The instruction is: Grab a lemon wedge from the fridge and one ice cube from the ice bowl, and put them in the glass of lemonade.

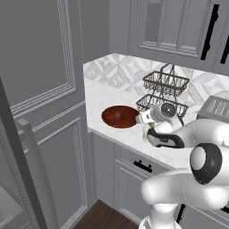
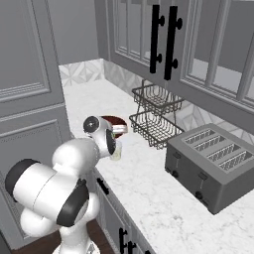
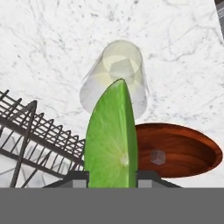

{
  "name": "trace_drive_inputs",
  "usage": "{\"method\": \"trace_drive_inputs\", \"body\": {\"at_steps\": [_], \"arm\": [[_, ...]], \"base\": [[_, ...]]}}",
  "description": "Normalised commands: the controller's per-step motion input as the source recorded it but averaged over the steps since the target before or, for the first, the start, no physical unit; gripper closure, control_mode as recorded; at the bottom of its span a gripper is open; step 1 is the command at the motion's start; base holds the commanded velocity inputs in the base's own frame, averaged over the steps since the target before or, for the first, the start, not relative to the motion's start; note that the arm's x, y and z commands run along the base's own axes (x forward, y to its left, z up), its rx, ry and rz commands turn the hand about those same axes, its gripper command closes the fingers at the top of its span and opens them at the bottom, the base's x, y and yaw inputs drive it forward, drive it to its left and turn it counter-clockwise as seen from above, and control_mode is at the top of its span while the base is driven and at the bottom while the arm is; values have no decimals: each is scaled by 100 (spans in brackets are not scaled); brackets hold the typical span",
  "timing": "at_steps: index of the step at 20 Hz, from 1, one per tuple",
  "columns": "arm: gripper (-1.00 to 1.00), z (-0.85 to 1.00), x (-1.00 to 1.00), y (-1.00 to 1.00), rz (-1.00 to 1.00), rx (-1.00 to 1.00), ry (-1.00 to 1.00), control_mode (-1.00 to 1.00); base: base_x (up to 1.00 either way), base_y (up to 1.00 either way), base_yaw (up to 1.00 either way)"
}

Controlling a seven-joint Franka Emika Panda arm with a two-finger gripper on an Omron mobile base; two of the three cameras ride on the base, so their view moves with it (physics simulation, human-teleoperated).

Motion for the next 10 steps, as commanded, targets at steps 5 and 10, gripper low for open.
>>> {"method": "trace_drive_inputs", "body": {"at_steps": [5,10], "arm": [[100,-27,13,0,0,0,-6,-100],[100,-28,29,0,0,-1,-9,-100]], "base": [[0,0,0],[0,0,0]]}}
